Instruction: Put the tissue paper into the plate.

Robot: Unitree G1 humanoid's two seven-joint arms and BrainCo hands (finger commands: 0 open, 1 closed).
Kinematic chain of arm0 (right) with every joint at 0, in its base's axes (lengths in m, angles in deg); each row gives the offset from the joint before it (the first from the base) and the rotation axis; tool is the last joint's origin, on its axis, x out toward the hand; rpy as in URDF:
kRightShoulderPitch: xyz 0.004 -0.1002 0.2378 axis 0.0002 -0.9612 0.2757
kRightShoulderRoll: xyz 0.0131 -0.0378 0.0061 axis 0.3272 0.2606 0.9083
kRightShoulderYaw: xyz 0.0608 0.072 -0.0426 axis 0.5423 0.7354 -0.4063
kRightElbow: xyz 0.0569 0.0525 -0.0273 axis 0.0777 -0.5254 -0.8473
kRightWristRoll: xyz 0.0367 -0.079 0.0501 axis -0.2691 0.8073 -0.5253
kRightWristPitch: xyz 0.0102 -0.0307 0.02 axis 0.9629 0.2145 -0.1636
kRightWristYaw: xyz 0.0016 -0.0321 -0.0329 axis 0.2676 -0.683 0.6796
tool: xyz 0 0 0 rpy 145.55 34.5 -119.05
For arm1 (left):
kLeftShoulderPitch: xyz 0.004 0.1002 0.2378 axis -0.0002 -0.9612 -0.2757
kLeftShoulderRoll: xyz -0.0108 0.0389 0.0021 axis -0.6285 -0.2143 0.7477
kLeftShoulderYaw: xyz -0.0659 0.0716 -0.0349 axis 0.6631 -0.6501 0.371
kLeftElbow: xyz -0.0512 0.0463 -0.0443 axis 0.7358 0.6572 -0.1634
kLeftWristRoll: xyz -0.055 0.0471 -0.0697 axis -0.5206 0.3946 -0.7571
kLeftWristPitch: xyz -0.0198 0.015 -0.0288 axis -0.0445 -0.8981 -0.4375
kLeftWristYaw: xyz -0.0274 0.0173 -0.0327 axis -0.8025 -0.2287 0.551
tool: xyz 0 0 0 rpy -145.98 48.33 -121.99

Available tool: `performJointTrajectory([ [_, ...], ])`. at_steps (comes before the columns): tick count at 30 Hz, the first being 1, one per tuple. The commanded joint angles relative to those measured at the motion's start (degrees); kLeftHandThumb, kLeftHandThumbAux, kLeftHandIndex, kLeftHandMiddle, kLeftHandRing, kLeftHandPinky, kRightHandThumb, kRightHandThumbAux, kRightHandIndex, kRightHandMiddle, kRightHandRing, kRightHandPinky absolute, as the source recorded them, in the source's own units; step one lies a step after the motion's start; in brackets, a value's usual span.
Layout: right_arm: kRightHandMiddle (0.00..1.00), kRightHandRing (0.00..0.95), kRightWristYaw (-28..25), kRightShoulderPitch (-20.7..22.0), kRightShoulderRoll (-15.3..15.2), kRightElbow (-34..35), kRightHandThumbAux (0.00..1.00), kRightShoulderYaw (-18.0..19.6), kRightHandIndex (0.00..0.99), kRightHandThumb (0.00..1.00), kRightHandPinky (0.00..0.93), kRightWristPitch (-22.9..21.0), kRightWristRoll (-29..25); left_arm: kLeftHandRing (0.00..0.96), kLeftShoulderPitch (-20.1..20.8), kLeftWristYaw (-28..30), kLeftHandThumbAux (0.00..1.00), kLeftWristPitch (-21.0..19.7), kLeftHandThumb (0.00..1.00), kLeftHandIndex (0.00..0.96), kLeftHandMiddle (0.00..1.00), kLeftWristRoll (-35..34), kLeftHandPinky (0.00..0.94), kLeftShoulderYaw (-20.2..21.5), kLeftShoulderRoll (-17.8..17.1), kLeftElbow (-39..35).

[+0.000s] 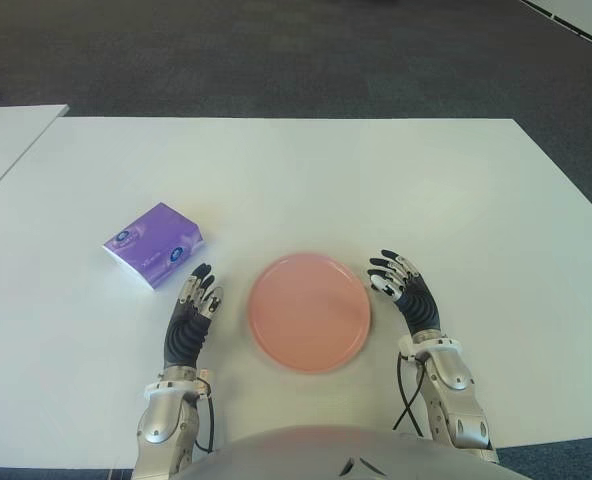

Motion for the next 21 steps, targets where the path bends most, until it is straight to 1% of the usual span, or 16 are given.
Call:
performJointTrajectory([
  [1, 0.314, 0.33, 0.4, -2.6, -0.1, -3.6, 0.676, 0.4, 0.189, 0.235, 0.33, -4.3, -0.1, 0.041, -0.3, 0.1, 0.57, -0.7, 0.095, 0.089, 0.068, 0.0, 0.026, -0.3, 0.2, 0.1],
  [9, 0.313, 0.32, 0.8, -2.4, -0.2, -4.0, 0.687, 0.4, 0.175, 0.214, 0.315, -4.4, 0.4, 0.036, -0.3, 0.1, 0.575, -1.5, 0.094, 0.085, 0.066, 0.1, 0.018, -0.3, 0.0, -0.2],
  [14, 0.317, 0.323, 0.7, -2.3, 0.0, -4.6, 0.69, 0.5, 0.174, 0.216, 0.317, -3.4, 0.3, 0.034, 0.0, 0.0, 0.578, -1.5, 0.089, 0.085, 0.065, -0.1, 0.018, 0.0, 0.0, 0.2],
  [18, 0.316, 0.325, 0.3, -2.4, -0.2, -4.8, 0.688, 0.5, 0.179, 0.221, 0.322, -2.9, 0.2, 0.022, 0.9, -0.1, 0.556, -0.6, 0.103, 0.082, 0.053, 0.0, 0.004, 0.9, -0.3, 1.4],
  [21, 0.314, 0.326, 0.3, -2.4, -0.3, -4.6, 0.688, 0.5, 0.181, 0.217, 0.326, -3.1, 0.2, 0.02, 1.2, -0.5, 0.552, -0.9, 0.11, 0.079, 0.049, 0.6, 0.001, 1.9, -1.0, -0.1],
])
